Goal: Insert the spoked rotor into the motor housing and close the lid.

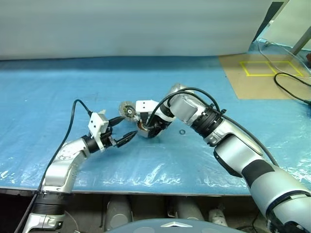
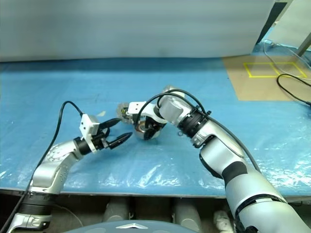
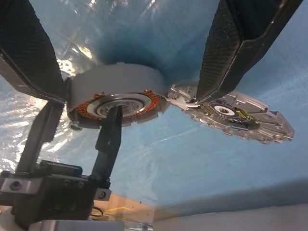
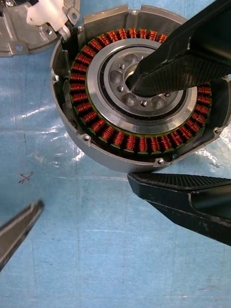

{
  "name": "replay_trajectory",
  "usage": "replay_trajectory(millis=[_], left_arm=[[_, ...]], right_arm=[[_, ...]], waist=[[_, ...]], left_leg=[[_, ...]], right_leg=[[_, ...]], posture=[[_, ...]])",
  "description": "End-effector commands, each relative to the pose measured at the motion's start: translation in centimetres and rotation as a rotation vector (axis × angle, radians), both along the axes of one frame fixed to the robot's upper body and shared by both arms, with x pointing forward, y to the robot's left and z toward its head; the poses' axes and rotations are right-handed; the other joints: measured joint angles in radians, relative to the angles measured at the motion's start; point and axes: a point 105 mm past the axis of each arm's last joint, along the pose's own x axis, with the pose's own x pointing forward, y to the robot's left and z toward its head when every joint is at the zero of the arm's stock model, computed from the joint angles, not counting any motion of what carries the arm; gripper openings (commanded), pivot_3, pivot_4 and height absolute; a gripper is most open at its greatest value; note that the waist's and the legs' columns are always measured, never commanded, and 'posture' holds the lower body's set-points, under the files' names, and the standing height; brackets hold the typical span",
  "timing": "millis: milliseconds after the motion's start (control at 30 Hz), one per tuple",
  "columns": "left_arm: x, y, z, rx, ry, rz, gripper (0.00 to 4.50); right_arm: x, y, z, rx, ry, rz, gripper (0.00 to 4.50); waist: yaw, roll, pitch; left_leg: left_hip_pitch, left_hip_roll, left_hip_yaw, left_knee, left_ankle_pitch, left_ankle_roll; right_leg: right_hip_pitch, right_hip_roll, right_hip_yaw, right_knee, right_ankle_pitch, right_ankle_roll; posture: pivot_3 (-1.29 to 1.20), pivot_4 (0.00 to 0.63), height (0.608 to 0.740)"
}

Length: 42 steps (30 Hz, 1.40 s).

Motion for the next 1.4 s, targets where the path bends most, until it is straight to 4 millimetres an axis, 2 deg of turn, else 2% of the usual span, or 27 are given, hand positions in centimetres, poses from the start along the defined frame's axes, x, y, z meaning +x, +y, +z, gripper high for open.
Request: replay_trajectory(millis=[33, 233, 533, 600, 733, 933, 1000, 1133, 1267, 1400], left_arm=[[-0.7, 0.8, 0.9, 0.011, -0.028, -0.022, 4.5], [-0.9, 1.1, 0.9, 0.022, -0.028, -0.031, 4.5], [-0.4, 0.4, 1.2, 0.007, -0.046, -0.033, 4.5], [-0.3, 0.4, 1.2, 0.008, -0.047, -0.032, 4.5], [-0.3, 0.4, 1.2, 0.01, -0.048, -0.032, 4.5], [-0.2, 0.4, 1.1, 0.009, -0.046, -0.035, 4.5], [-0.2, 0.3, 1.0, 0.009, -0.044, -0.039, 4.5], [-0.1, 0.2, 1.0, 0.009, -0.043, -0.045, 4.5], [0.1, 0.1, 1.1, 0.009, -0.045, -0.048, 4.5], [0.3, -0.1, 1.2, 0.006, -0.046, -0.051, 4.5]], right_arm=[[0.7, -1.2, -2.1, -0.067, -0.005, -0.07, 2.01], [1.3, -1.7, -2.4, -0.093, -0.042, -0.077, 2.01], [1.6, -1.8, -3.0, -0.11, -0.074, -0.073, 2.01], [1.9, -1.7, -3.0, -0.104, -0.095, -0.084, 2.74], [1.8, -1.6, -2.6, -0.1, -0.069, -0.084, 3.92], [1.0, -0.5, -0.5, -0.056, -0.091, -0.01, 3.92], [0.8, 0.3, 0.6, -0.026, -0.097, -0.001, 3.92], [0.1, 1.1, 2.0, -0.004, -0.114, 0.044, 3.92], [-0.1, 1.5, 2.8, 0.001, -0.171, 0.107, 3.92], [-0.3, 1.6, 3.6, 0.005, -0.221, 0.171, 3.92]], waist=[[0.002, 0.0, 0.0], [0.007, 0.001, 0.0], [0.007, 0.001, 0.0], [0.007, 0.001, 0.0], [0.009, 0.001, 0.001], [0.019, 0.001, 0.001], [0.016, 0.001, 0.001], [0.009, 0.0, 0.0], [0.009, 0.0, 0.0], [0.009, 0.0, 0.001]], left_leg=[[0.001, 0.0, 0.0, -0.001, 0.0, 0.0], [0.002, 0.0, 0.0, -0.002, 0.0, 0.0], [0.002, -0.001, 0.0, -0.003, 0.0, 0.0], [0.002, -0.001, 0.0, -0.004, 0.0, 0.0], [0.0, -0.003, 0.0, -0.01, 0.0, 0.0], [-0.005, -0.003, 0.0, -0.009, 0.001, -0.001], [-0.007, -0.002, 0.001, -0.01, 0.002, -0.003], [-0.019, -0.002, 0.001, -0.011, 0.003, -0.009], [-0.03, -0.001, 0.001, -0.011, 0.004, -0.007], [-0.031, 0.0, 0.001, -0.011, 0.002, -0.011]], right_leg=[[0.0, 0.0, 0.0, 0.0, 0.0, 0.0], [-0.001, 0.0, 0.0, 0.0, -0.001, 0.001], [-0.002, 0.0, 0.001, -0.002, -0.001, 0.001], [-0.002, 0.0, 0.001, -0.003, -0.001, 0.001], [-0.004, -0.001, 0.001, -0.006, -0.001, 0.001], [-0.005, -0.001, 0.001, -0.006, 0.0, 0.0], [-0.005, 0.0, 0.001, -0.008, 0.003, -0.006], [-0.011, 0.001, -0.002, -0.016, 0.005, -0.003], [-0.021, 0.002, -0.004, -0.016, 0.007, -0.001], [-0.022, 0.003, -0.005, -0.015, 0.007, -0.001]], posture=[[0.0, 0.15, 0.74], [0.0, 0.15, 0.74], [0.0, 0.15, 0.74], [0.0, 0.15, 0.74], [0.0, 0.15, 0.74], [0.0, 0.15, 0.74], [0.0, 0.15, 0.74], [0.0, 0.15, 0.74], [0.0, 0.15, 0.74], [0.0, 0.15, 0.74]])
